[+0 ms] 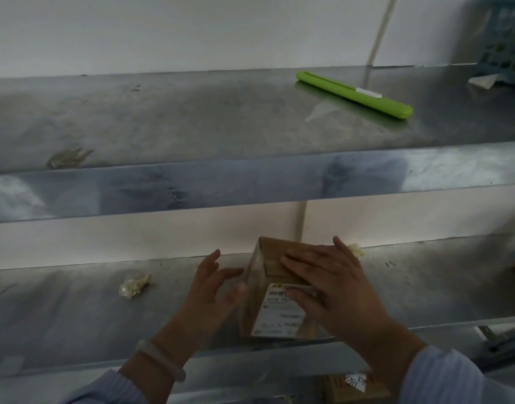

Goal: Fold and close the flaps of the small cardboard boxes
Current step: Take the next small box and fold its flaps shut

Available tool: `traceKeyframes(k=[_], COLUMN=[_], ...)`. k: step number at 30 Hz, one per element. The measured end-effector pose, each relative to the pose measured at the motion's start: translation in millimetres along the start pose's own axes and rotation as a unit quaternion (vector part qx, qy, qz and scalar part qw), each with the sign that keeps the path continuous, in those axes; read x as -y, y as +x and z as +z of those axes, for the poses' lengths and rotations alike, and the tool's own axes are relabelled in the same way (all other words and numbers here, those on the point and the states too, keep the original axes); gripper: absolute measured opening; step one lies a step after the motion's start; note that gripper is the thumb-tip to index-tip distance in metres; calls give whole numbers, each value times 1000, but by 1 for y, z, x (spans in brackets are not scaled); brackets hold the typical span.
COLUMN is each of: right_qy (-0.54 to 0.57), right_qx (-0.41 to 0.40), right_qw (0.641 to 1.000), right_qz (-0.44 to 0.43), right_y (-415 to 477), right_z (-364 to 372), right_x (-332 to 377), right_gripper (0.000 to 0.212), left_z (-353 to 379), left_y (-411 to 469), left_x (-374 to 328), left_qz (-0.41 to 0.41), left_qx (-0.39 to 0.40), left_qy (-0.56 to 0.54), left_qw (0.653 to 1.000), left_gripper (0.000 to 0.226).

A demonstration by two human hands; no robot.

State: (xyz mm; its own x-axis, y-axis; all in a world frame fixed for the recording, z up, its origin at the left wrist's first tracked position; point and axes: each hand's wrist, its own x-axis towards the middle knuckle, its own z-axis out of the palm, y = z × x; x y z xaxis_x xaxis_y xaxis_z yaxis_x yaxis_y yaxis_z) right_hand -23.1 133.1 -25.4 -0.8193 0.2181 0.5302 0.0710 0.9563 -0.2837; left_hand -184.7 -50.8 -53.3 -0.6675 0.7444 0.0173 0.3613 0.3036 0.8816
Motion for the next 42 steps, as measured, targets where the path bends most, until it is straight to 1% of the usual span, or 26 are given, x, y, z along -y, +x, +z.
traceKeyframes(k=[2, 3, 5, 7, 9, 12, 14, 16, 19, 21, 23, 27, 29, 30, 32, 34, 36, 38, 40, 42], right_qy=[8, 25, 47, 53, 46, -24, -60, -61, -57, -55, -51, -53, -51, -50, -48, -43, -41, -39, -37, -31], right_qx=[-1, 10, 29, 32, 45, 90, 100, 88, 69, 66, 67, 50, 45, 45, 44, 43, 44, 47, 49, 49], right_qw=[997, 995, 996, 998, 998, 995, 992, 993, 994, 994, 994, 995, 996, 996, 996, 997, 996, 997, 997, 997], right_qz=[-73, -91, -73, -21, 7, -26, -51, -58, -62, -65, -63, -65, -64, -62, -58, -57, -58, -55, -51, -51], right_y=[4, 5, 3, -4, -11, -21, -27, -31, -33, -32, -31, -31, -31, -32, -33, -33, -33, -33, -34, -32], right_z=[6, 8, 11, 10, 8, 10, 14, 17, 19, 19, 20, 20, 20, 20, 21, 21, 22, 23, 23, 22], right_x=[5, 9, 14, 13, 9, 7, 7, 6, 6, 5, 4, 5, 7, 7, 6, 5, 4, 3, 3, 3], right_gripper=[24, 20, 22, 31, 43, 56, 59, 59, 58, 57, 56, 55, 54, 55, 55, 55, 55, 55, 55, 54], left_z=[7, 11, 16, 17, 15, 5, -3, -9, -17, -20, -21, -19, -17, -16, -14, -12, -10, -6, 0, 5], left_y=[-1, -1, -4, -5, -5, -3, -1, 0, 3, 4, 3, -2, -4, -5, -7, -10, -15, -19, -20, -20], left_x=[-3, -4, -7, -8, -7, -12, -15, -17, -19, -22, -26, -26, -23, -21, -16, -12, -10, -8, -7, -11], left_qz=[8, 15, 40, 54, 70, 67, 54, 50, 65, 75, 95, 157, 162, 157, 132, 86, 60, 52, 49, 42], left_qx=[-16, -10, 17, 27, 40, 98, 128, 144, 146, 148, 130, 89, 80, 71, 62, 85, 108, 119, 103, 69], left_qy=[-10, -30, -46, -54, -47, 10, 31, 64, 125, 152, 172, 216, 224, 211, 149, 63, -1, -13, -19, -57], left_qw=[1000, 999, 998, 997, 996, 993, 990, 986, 979, 974, 972, 960, 958, 962, 978, 991, 992, 991, 993, 995], left_gripper=[79, 72, 57, 47, 52, 57, 59, 63, 71, 72, 72, 61, 56, 54, 49, 49, 58, 71, 80, 81])
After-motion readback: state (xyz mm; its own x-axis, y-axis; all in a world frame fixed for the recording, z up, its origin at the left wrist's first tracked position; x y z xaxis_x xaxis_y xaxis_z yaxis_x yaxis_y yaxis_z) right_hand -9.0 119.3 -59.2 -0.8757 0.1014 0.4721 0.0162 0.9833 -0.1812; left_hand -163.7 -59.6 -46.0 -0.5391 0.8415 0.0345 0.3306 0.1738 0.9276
